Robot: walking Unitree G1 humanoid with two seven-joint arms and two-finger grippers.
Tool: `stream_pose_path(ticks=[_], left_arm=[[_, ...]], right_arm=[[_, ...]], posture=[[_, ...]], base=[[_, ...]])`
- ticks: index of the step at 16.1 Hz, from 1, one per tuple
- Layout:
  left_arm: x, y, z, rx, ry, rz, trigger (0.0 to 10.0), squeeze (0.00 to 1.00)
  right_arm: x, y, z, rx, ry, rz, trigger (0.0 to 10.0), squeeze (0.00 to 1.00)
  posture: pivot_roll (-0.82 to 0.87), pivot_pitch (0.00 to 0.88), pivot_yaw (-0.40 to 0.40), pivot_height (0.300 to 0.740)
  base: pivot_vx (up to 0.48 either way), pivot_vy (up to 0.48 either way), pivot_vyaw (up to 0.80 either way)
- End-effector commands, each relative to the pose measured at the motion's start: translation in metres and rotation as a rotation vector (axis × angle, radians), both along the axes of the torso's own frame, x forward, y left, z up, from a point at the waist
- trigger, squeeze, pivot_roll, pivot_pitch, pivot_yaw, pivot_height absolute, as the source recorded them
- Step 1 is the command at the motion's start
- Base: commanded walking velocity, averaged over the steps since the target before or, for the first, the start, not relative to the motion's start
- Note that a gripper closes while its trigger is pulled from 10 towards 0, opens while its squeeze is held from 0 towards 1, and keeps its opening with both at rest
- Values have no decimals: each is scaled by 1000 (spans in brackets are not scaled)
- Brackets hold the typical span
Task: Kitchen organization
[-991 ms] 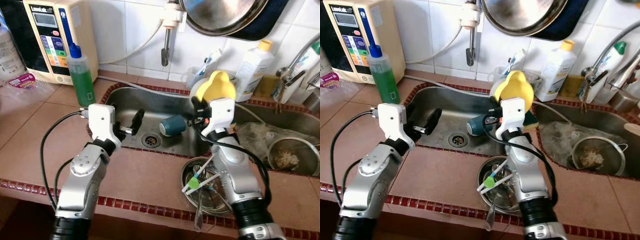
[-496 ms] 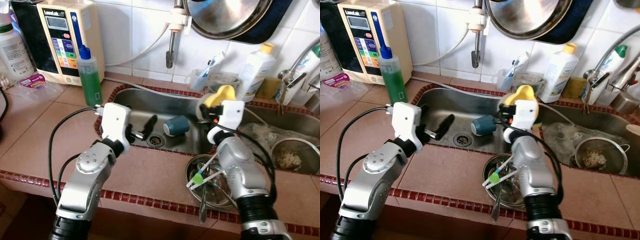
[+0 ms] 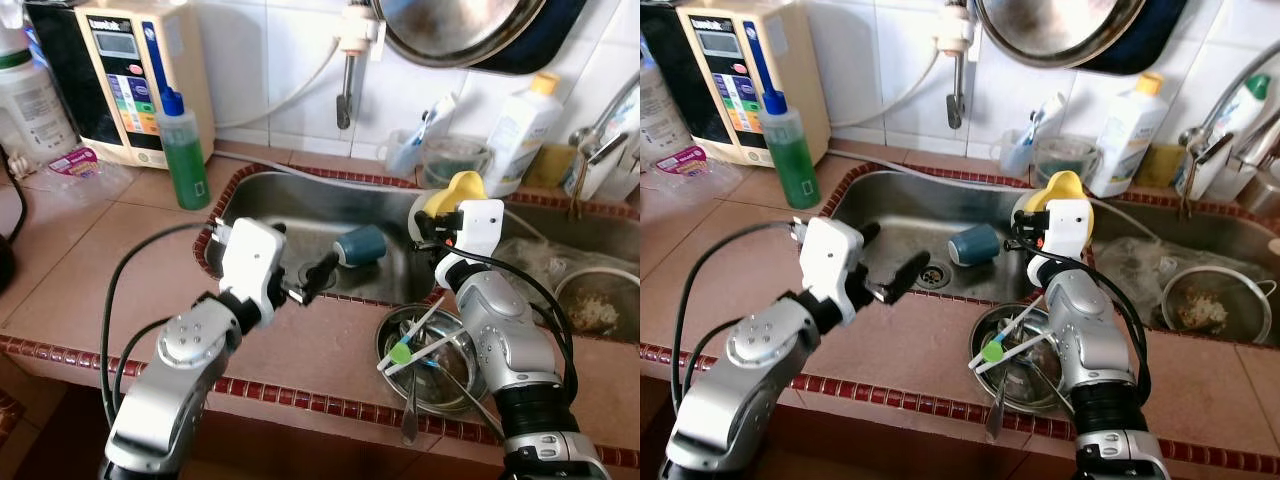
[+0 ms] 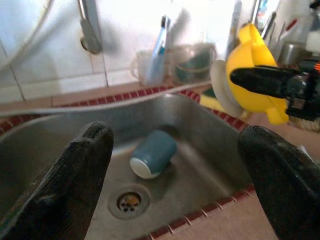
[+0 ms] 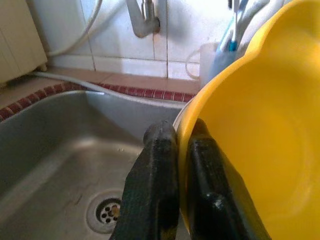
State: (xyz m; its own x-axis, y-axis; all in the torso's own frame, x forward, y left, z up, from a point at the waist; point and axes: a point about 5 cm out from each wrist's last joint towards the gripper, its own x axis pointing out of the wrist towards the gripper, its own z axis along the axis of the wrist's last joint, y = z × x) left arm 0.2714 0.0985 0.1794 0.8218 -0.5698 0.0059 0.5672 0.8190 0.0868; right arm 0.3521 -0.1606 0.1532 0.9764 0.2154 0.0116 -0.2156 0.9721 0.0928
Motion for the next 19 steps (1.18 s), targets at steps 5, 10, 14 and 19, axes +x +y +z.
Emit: stream_pose_path(ticks=[5, 10, 14, 19], left_arm=[[-13, 2, 8, 2, 22, 5, 10000, 0], [-17, 1, 12, -11, 42, 0, 10000, 0], [-20, -4, 15, -16, 52, -20, 10000, 0], [-20, -4, 17, -24, 60, -22, 10000, 0]], right_arm=[[13, 12, 17, 36, -36, 134, 10000, 0], [15, 42, 34, 13, -104, 373, 10000, 0], [14, 55, 39, 104, -90, 499, 10000, 0], [14, 54, 29, 223, -16, 518, 10000, 0]], posture=[[-21, 177, -14, 740], [-17, 222, -5, 740], [-17, 241, -2, 740], [-12, 240, -3, 740]], base=[[0, 0, 0], [0, 0, 0], [0, 0, 0], [0, 0, 0]])
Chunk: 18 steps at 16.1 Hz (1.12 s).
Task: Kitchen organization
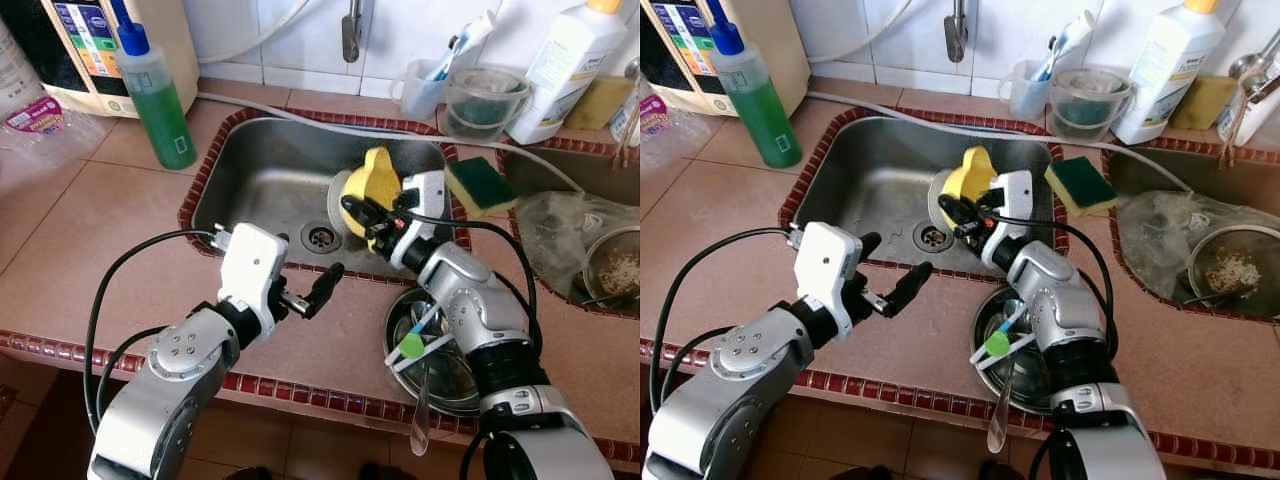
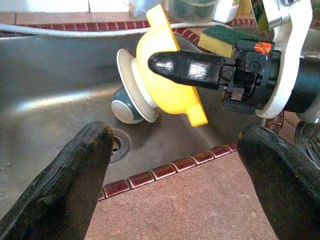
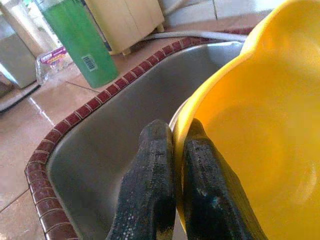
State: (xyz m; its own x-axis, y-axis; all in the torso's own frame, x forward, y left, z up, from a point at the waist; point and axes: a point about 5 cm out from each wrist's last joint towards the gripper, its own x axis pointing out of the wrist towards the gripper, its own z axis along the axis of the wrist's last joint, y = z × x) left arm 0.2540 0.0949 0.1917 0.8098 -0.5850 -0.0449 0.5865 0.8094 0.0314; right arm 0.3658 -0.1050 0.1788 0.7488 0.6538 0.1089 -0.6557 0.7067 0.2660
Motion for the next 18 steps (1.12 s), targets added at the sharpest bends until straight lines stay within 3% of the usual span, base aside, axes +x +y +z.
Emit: stream_pose_path(ticks=[1, 2, 3, 4, 5, 18], left_arm=[[-3, 0, 5, -9, -13, -3, 10000, 0], [-2, 1, 6, -9, -13, 1, 10000, 0], [-2, 1, 6, -10, -11, 3, 10000, 0], [-2, 1, 6, -10, -11, 4, 10000, 0], [-2, 1, 6, -13, -11, 4, 10000, 0], [1, 1, 8, -24, -14, 13, 10000, 0]], right_arm=[[1, -2, 5, 38, -2, 13, 10000, 0], [2, -3, 11, 88, -1, 25, 10000, 141], [2, -3, 12, 93, 1, 26, 10000, 220], [3, -3, 13, 94, 2, 28, 10000, 847], [4, -3, 14, 95, 2, 27, 10000, 1000], [11, -7, 19, 141, 37, 3, 10000, 1000]], posture=[[-11, 238, -3, 740], [-10, 236, -4, 740], [-11, 233, -6, 740], [-11, 233, -7, 740], [-11, 232, -7, 740], [-6, 212, -11, 740]], base=[[0, 0, 0], [0, 0, 0], [0, 0, 0], [0, 0, 0], [0, 0, 0], [0, 0, 0]])
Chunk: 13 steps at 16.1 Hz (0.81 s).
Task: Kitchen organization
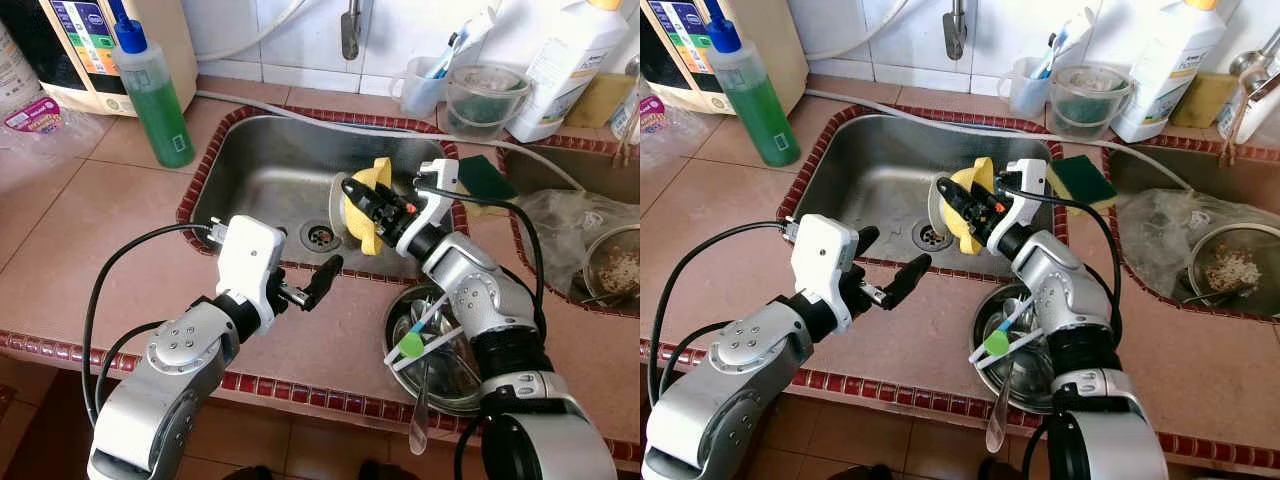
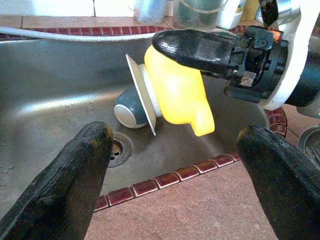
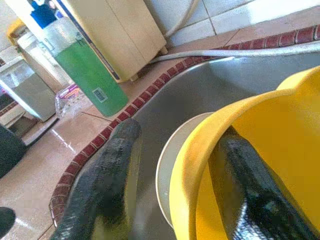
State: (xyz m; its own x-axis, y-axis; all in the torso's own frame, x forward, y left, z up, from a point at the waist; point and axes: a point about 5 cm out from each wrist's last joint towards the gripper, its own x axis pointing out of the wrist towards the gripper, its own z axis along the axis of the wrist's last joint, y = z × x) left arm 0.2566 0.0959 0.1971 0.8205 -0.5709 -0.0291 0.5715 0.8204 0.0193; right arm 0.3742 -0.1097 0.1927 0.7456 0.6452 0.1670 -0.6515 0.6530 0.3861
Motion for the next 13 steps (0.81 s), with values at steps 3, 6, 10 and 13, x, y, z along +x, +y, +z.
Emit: stream_pose_path(ticks=[3, 6, 10, 13], left_arm=[[-1, -1, 3, -5, -10, -5, 10000, 0], [-1, -1, 3, -6, -10, -7, 10000, 0], [-1, -3, 2, -8, -9, -13, 10000, 0], [-1, -5, 3, -10, -11, -18, 10000, 0]], right_arm=[[8, -5, -3, -26, 97, -66, 10000, 1000], [13, -10, -13, -98, 188, -124, 10000, 1000], [14, -10, -13, -56, 217, -115, 10000, 1000], [15, -11, -10, -44, 218, -117, 10000, 1000]], posture=[[-6, 208, -11, 740], [-9, 208, -10, 740], [-14, 198, -12, 740], [-15, 196, -12, 740]], base=[[0, 0, 0], [0, 0, 0], [0, 0, 0], [0, 0, 0]])
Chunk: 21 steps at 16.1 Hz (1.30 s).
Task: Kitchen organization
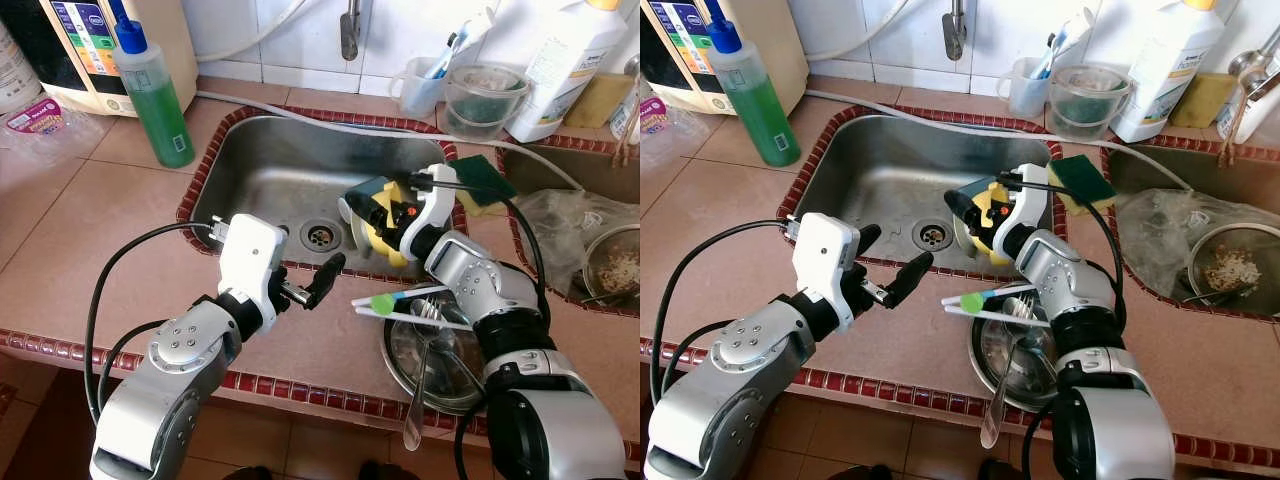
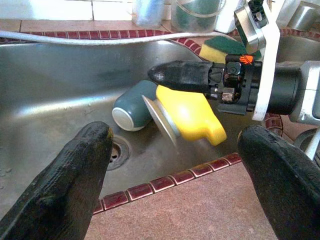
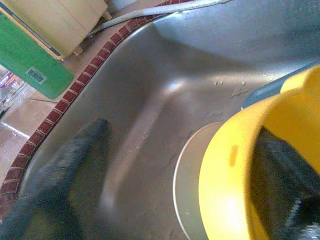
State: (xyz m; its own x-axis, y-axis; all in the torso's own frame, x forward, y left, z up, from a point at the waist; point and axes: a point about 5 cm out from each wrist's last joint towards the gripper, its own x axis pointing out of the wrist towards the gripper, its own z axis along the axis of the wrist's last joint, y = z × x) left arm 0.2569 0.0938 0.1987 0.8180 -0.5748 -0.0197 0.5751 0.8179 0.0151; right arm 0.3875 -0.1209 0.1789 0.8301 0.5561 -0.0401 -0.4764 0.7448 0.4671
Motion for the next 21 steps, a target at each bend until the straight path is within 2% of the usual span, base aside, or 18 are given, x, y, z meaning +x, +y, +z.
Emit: stream_pose_path(ticks=[1, 2, 3, 4, 6, 7, 8, 9, 11, 12, 14, 16, 17, 18, 20, 21], left_arm=[[-1, -3, 1, -1, -6, -14, 10000, 0], [-1, -3, 1, -2, -6, -13, 10000, 0], [0, -3, 1, -3, -7, -11, 10000, 0], [0, -3, 1, -4, -6, -11, 10000, 0], [-1, -3, 2, -5, -7, -11, 10000, 0], [0, -3, 2, -6, -7, -9, 10000, 0], [0, -3, 2, -6, -7, -8, 10000, 0], [0, -3, 2, -6, -7, -8, 10000, 0], [0, -3, 2, -7, -6, -5, 10000, 0], [0, -2, 2, -7, -5, -2, 10000, 0], [0, -2, 2, -6, -6, -2, 10000, 0], [0, -2, 2, -6, -7, -1, 10000, 0], [1, -2, 2, -6, -8, 0, 10000, 0], [1, -1, 2, -8, -8, 1, 10000, 0], [1, -1, 2, -5, -8, 1, 10000, 0], [1, -1, 2, -5, -8, 1, 10000, 0]], right_arm=[[2, 0, 5, 12, 2, -6, 10000, 1000], [3, 0, 4, -30, 11, -18, 10000, 1000], [6, -4, 0, -128, 60, -75, 10000, 1000], [8, -6, -3, -185, 87, -111, 10000, 1000], [10, -10, -6, -235, 117, -153, 10000, 1000], [11, -11, -5, -289, 89, -162, 10000, 569], [11, -12, -5, -314, 69, -163, 10000, 569], [11, -12, -5, -318, 70, -162, 10000, 0], [10, -7, 3, -136, 89, -111, 10000, 0], [14, -12, 11, 38, 142, -157, 10000, 0], [15, -16, 9, -29, 145, -184, 10000, 0], [16, -29, -7, -76, 328, -361, 10000, 0], [17, -33, -7, -73, 345, -404, 10000, 0], [18, -33, -2, -11, 345, -400, 10000, 0], [18, -39, -4, -86, 393, -468, 10000, 0], [20, -38, 2, -83, 346, -457, 10000, 0]], posture=[[-15, 196, -12, 740], [-16, 197, -12, 740], [-17, 197, -12, 740], [-17, 199, -12, 740], [-17, 199, -13, 740], [-16, 201, -13, 740], [-16, 201, -13, 740], [-15, 202, -15, 740], [-14, 205, -16, 740], [-15, 205, -15, 740], [-13, 207, -16, 740], [-15, 208, -14, 740], [-15, 205, -14, 740], [-14, 208, -14, 740], [-16, 207, -12, 740], [-14, 207, -13, 740]], base=[[0, 0, 0], [0, 0, 0], [0, 0, 0], [0, 0, 0], [0, 0, 0], [0, 0, 0], [0, 0, 0], [0, 0, 0], [0, 0, 0], [0, 0, 0], [0, 0, 0], [0, 0, 0], [0, 0, 0], [0, 0, 0], [0, 0, 0], [0, 0, 0]])
